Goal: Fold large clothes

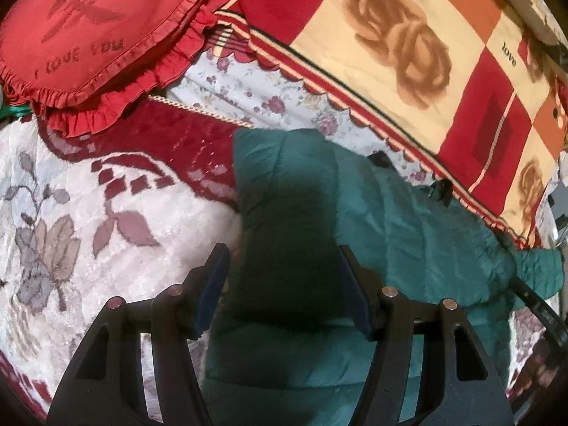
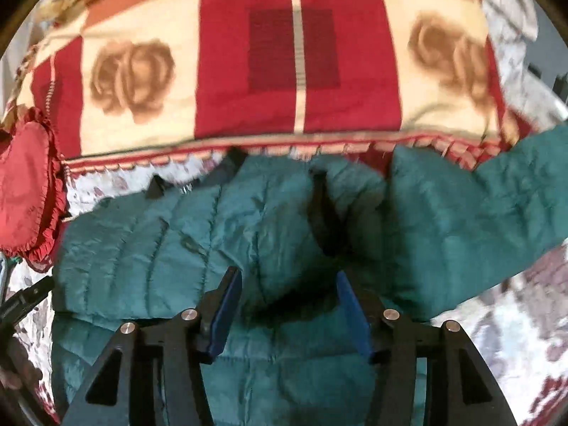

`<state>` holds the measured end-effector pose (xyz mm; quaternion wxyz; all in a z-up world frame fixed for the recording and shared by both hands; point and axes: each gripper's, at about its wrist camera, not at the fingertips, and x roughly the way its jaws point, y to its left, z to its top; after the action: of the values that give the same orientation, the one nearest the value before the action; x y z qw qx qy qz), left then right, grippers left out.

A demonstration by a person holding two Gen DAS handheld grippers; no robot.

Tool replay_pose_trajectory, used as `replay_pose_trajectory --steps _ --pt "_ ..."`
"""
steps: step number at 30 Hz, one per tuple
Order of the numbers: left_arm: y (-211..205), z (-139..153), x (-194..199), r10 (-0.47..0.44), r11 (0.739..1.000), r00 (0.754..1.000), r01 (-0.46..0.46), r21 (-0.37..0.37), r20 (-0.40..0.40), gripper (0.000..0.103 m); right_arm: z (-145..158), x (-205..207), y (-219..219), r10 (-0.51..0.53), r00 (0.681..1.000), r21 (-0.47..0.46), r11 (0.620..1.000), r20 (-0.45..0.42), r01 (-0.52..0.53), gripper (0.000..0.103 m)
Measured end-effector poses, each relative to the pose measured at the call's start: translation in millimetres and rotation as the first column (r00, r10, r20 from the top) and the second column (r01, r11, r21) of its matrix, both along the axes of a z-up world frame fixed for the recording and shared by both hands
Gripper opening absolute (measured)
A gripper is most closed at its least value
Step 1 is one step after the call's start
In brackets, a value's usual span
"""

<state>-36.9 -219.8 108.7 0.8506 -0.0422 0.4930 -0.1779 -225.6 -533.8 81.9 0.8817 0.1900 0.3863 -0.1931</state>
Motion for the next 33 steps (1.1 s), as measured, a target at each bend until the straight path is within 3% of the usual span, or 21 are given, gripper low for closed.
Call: replay_pose_trajectory --steps 4,8,12,14,18,23,27,33 --pt "-13.8 3.8 3.4 0.002 1.0 0.999 -0.002 0.014 0.032 0.061 6.4 19.0 19.9 0.102 0.995 0.06 0.993 0.016 -0.102 0.053" --pt "-24.4 -7.8 7.4 -0.005 0.997 1.0 0.003 0.082 0.029 0.061 -6.7 45.0 44.5 0.162 0.987 -0.01 0.987 -0.012 -0.163 0.054" --pt "-24.9 -22.4 8.8 -0.004 0.994 0.999 0.001 0.109 0.035 0.062 -33.1 65.0 39.1 0.136 0.988 0.005 0.991 -0.074 -0.136 0.054" --pt "-24.5 -29.1 9.3 -0.001 0.994 1.0 -0.002 0.111 0.029 0.068 -49.5 68.9 31.0 0.123 0.987 0.032 0.992 -0.102 -0.12 0.054" --pt "-23.8 -40.1 9.7 0.004 0.995 1.0 -0.006 0.098 0.024 0.071 -65.1 67.7 27.3 0.136 0.985 0.042 0.99 -0.109 -0.132 0.054" --pt "-25.2 -42.7 8.3 0.007 0.994 0.999 -0.011 0.106 0.039 0.072 -60.5 64.1 23.5 0.14 0.98 0.071 0.989 -0.142 -0.131 0.054" --pt "-23.9 -40.4 7.3 0.004 0.995 0.999 -0.008 0.102 0.037 0.072 -34.7 47.2 38.3 0.14 0.987 0.012 0.99 -0.077 -0.139 0.054" --pt "-23.3 -23.3 -5.5 0.004 0.995 0.996 -0.013 0.099 0.087 0.072 -27.0 48.4 61.6 0.202 0.978 0.032 0.979 -0.048 -0.201 0.054"
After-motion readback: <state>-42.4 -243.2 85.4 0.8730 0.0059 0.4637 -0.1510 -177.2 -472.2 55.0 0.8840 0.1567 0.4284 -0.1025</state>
